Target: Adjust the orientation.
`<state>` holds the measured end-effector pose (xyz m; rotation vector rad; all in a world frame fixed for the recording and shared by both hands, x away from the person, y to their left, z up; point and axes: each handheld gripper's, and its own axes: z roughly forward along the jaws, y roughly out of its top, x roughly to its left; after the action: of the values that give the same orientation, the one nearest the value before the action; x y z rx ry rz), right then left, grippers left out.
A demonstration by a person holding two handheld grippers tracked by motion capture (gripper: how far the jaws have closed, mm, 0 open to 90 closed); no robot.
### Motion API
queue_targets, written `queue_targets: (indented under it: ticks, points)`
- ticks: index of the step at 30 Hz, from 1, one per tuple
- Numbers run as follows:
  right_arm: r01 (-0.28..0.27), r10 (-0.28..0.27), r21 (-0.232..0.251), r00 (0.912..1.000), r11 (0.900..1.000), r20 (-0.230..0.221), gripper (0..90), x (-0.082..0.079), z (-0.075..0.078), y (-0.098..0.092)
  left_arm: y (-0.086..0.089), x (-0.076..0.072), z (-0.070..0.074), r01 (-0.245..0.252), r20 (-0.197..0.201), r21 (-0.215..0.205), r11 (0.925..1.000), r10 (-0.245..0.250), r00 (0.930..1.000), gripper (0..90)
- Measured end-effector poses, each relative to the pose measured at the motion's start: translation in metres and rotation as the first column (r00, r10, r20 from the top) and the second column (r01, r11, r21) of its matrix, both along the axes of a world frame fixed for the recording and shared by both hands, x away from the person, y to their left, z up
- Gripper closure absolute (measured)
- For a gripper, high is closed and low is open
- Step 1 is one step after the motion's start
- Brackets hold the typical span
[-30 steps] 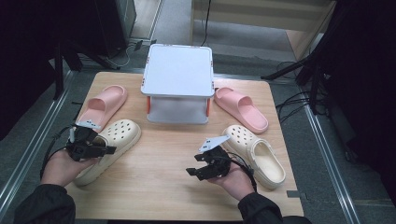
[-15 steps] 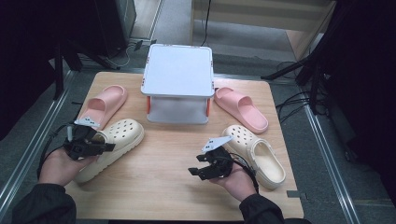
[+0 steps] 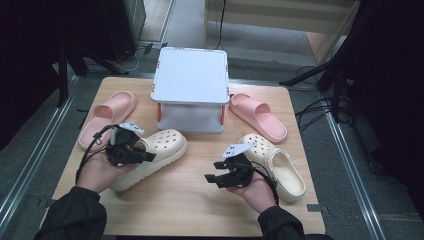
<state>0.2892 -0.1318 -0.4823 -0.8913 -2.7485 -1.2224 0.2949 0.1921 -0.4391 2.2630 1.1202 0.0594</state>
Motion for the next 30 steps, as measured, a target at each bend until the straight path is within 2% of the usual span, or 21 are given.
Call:
queue_targets:
  ticks: [3, 4, 5, 12, 14, 20, 24, 25, 26, 29, 30]
  points:
    - [0.004, -0.004, 0.006, 1.0, 1.0, 0.005, 42.3, 0.0, 0.001, -0.001, -0.017, 0.002, 0.0, 0.023, 0.004, 0.0, 0.9997, -0.023, 0.9997, 77.4]
    - [0.004, -0.004, 0.007, 1.0, 1.0, 0.007, 42.3, 0.0, 0.001, -0.001, -0.017, 0.002, 0.0, 0.023, 0.004, 0.0, 0.9997, -0.023, 0.9997, 77.3]
    - [0.003, -0.003, 0.009, 1.0, 1.0, 0.009, 42.3, 0.0, 0.001, -0.001, -0.026, 0.003, 0.0, 0.031, 0.006, -0.001, 0.9995, -0.031, 0.9995, 77.3]
    - [0.005, -0.006, 0.014, 0.9996, 1.0, 0.026, 42.3, 0.0, 0.002, -0.001, -0.051, 0.002, -0.011, 0.064, -0.009, 0.013, 0.9979, -0.063, 0.9979, 77.0]
    - [0.01, -0.01, 0.017, 0.9996, 1.0, 0.027, 42.3, 0.0, 0.002, 0.0, -0.054, 0.003, -0.015, 0.078, -0.021, 0.025, 0.9966, -0.078, 0.9967, 76.8]
    - [0.016, -0.017, 0.011, 0.9988, 1.0, 0.045, 46.5, 0.003, -0.004, 0.005, -0.06, 0.002, -0.02, 0.099, -0.02, 0.031, 0.9946, -0.098, 0.995, 76.4]
    - [0.063, -0.063, 0.052, 0.998, 0.997, -0.007, 49.4, 0.012, -0.007, 0.006, -0.062, 0.0, -0.024, 0.136, -0.012, 0.038, 0.99, -0.135, 0.9907, 74.1]
    - [0.063, -0.063, 0.052, 0.998, 0.997, -0.007, 49.4, 0.012, -0.007, 0.006, -0.062, 0.0, -0.024, 0.136, -0.012, 0.038, 0.99, -0.135, 0.9907, 72.3]
    - [0.088, -0.087, 0.061, 0.9961, 0.994, -0.017, 51.6, 0.018, -0.005, 0.007, -0.062, -0.002, -0.023, 0.143, -0.002, 0.029, 0.9893, -0.143, 0.9897, 70.0]
    - [0.095, -0.095, 0.063, 0.9954, 0.993, -0.013, 53.3, 0.021, -0.004, 0.008, -0.059, -0.002, -0.02, 0.141, 0.002, 0.029, 0.9896, -0.141, 0.99, 65.9]
    - [0.093, -0.093, 0.05, 0.9956, 0.994, -0.004, 56.0, 0.023, -0.004, 0.011, -0.055, -0.003, -0.017, 0.134, -0.011, 0.01, 0.9909, -0.134, 0.9909, 65.0]
